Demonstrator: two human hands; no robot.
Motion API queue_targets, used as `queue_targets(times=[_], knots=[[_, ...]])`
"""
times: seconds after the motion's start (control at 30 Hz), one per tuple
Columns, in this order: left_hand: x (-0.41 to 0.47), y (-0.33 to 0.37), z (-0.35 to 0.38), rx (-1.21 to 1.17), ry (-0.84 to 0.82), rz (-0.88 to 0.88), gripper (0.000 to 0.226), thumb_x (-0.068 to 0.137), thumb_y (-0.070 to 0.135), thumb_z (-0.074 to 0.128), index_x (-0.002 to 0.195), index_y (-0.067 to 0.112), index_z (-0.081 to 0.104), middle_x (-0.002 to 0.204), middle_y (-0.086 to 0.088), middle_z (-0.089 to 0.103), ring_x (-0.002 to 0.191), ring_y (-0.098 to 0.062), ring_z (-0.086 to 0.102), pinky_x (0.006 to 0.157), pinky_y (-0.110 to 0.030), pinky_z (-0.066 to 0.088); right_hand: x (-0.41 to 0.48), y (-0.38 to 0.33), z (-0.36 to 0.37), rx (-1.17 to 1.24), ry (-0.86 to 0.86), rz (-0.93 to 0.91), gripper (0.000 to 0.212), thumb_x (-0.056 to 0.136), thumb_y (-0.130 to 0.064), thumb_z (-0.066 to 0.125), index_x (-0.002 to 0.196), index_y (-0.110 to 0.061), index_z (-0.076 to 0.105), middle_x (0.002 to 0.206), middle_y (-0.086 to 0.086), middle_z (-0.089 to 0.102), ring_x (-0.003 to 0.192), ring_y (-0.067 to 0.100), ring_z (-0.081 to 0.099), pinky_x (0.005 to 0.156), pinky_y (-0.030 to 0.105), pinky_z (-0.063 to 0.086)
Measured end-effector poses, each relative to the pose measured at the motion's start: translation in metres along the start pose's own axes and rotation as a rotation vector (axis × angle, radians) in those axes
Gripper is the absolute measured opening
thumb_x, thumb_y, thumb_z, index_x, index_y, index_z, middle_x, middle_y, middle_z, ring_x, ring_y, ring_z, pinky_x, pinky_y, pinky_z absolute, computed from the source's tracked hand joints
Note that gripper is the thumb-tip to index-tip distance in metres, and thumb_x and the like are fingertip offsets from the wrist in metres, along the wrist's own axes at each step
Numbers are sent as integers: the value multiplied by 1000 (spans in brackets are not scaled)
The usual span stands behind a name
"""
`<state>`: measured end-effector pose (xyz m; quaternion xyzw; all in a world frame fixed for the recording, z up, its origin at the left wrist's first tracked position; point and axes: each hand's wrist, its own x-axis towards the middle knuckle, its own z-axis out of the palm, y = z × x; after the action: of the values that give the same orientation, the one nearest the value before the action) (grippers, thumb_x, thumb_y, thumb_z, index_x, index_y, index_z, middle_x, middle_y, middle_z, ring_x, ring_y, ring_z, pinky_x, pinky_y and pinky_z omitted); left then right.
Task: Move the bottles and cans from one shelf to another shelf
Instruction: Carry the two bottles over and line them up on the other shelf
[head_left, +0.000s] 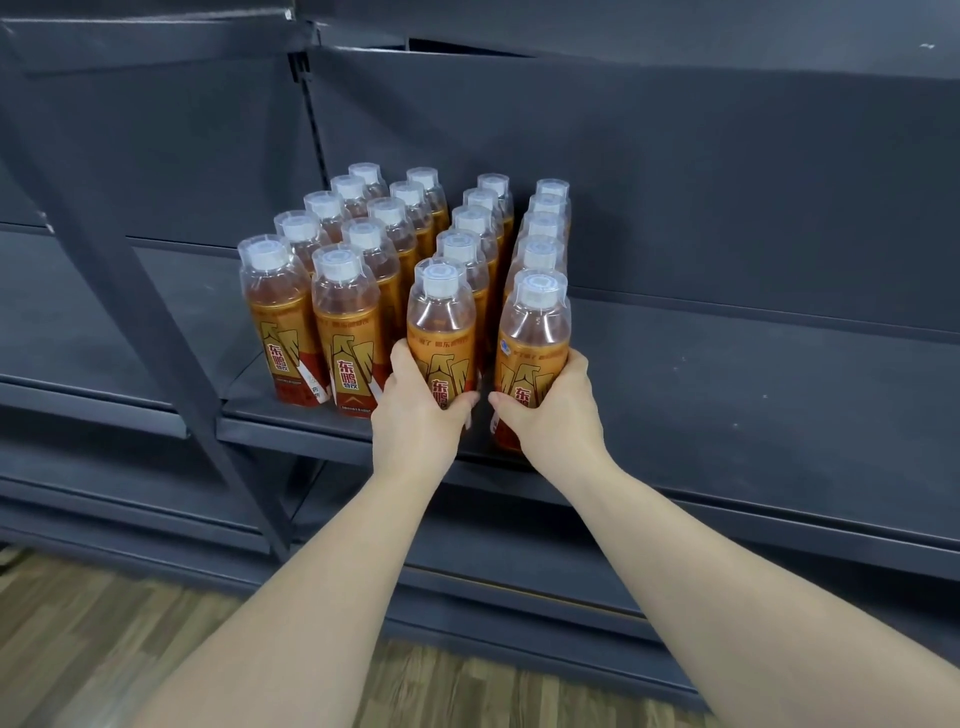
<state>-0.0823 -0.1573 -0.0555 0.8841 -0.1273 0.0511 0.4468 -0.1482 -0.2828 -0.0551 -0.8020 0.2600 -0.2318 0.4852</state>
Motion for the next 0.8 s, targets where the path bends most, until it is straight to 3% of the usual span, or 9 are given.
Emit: queue_targets(times=[0.4, 0.7, 0.8], knots=[[1, -2, 5, 54, 6, -1, 88, 84, 40, 77, 147, 19, 19, 141, -12, 47, 135, -37, 44, 102, -55, 49, 1, 4, 0, -31, -10, -10, 77, 84, -34, 78, 144, -19, 31, 132, 1, 45, 112, 14, 52, 85, 24, 46], [-5, 7, 4, 74, 2, -48, 89, 86, 38, 75, 150, 18, 16, 140, -12, 46, 127, -34, 49, 101, -50, 48, 3, 8, 1, -37, -28, -16, 81, 83, -37, 78, 145, -20, 29, 132, -1, 45, 117, 17, 52, 97, 36, 52], [-6, 8, 3, 73, -7, -55, 89, 87, 38, 75, 150, 18, 15, 141, -11, 46, 128, -34, 49, 102, -50, 48, 3, 8, 0, -28, -34, -13, 83, 83, -37, 78, 147, -20, 28, 133, 0, 44, 118, 17, 52, 95, 33, 51]])
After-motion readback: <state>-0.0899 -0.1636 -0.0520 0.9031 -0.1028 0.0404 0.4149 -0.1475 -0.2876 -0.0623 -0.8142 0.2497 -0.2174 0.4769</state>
